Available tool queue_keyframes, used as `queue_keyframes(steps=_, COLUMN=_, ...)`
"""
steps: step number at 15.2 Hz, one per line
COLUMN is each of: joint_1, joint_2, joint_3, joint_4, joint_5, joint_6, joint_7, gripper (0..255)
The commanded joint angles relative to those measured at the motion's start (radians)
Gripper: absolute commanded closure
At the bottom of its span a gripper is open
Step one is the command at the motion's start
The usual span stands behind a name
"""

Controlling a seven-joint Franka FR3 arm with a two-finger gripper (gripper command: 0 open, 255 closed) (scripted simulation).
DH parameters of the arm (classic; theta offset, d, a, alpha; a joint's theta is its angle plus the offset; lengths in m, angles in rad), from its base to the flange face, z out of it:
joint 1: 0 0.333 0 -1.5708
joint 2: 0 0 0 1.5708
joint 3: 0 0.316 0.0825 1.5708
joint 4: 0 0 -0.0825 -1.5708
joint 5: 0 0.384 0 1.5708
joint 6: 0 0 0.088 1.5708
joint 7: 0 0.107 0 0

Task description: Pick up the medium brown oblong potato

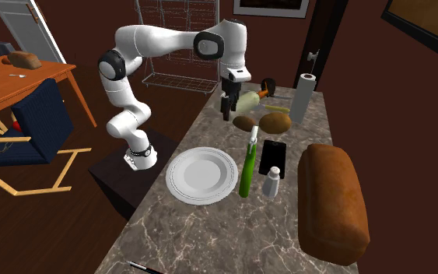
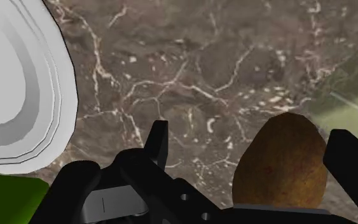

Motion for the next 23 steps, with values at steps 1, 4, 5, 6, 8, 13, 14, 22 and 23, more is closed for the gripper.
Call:
queue_keyframes(steps=1, joint_1=0.021, joint_2=0.086, joint_3=0.023, joint_4=0.084, joint_5=-0.017, joint_6=-0.028, joint_7=0.019, gripper=0)
queue_keyframes(steps=4, joint_1=0.050, joint_2=0.182, joint_3=0.040, joint_4=0.218, joint_5=-0.058, joint_6=-0.070, joint_7=0.041, gripper=0)
queue_keyframes(steps=5, joint_1=0.049, joint_2=0.176, joint_3=0.039, joint_4=0.197, joint_5=-0.056, joint_6=-0.054, joint_7=0.042, gripper=0)
queue_keyframes(steps=6, joint_1=0.047, joint_2=0.170, joint_3=0.038, joint_4=0.176, joint_5=-0.055, joint_6=-0.038, joint_7=0.043, gripper=0)
queue_keyframes(steps=8, joint_1=0.044, joint_2=0.161, joint_3=0.037, joint_4=0.136, joint_5=-0.052, joint_6=-0.007, joint_7=0.046, gripper=0)
queue_keyframes(steps=13, joint_1=0.041, joint_2=0.147, joint_3=0.035, joint_4=0.070, joint_5=-0.048, joint_6=0.046, joint_7=0.050, gripper=0)
queue_keyframes(steps=14, joint_1=0.041, joint_2=0.145, joint_3=0.035, joint_4=0.067, joint_5=-0.048, joint_6=0.047, joint_7=0.051, gripper=255)
queue_keyframes(steps=22, joint_1=0.039, joint_2=0.144, joint_3=0.034, joint_4=0.057, joint_5=-0.047, joint_6=0.056, joint_7=0.049, gripper=255)
queue_keyframes(steps=23, joint_1=0.041, joint_2=0.147, joint_3=0.035, joint_4=0.070, joint_5=-0.048, joint_6=0.046, joint_7=0.050, gripper=255)
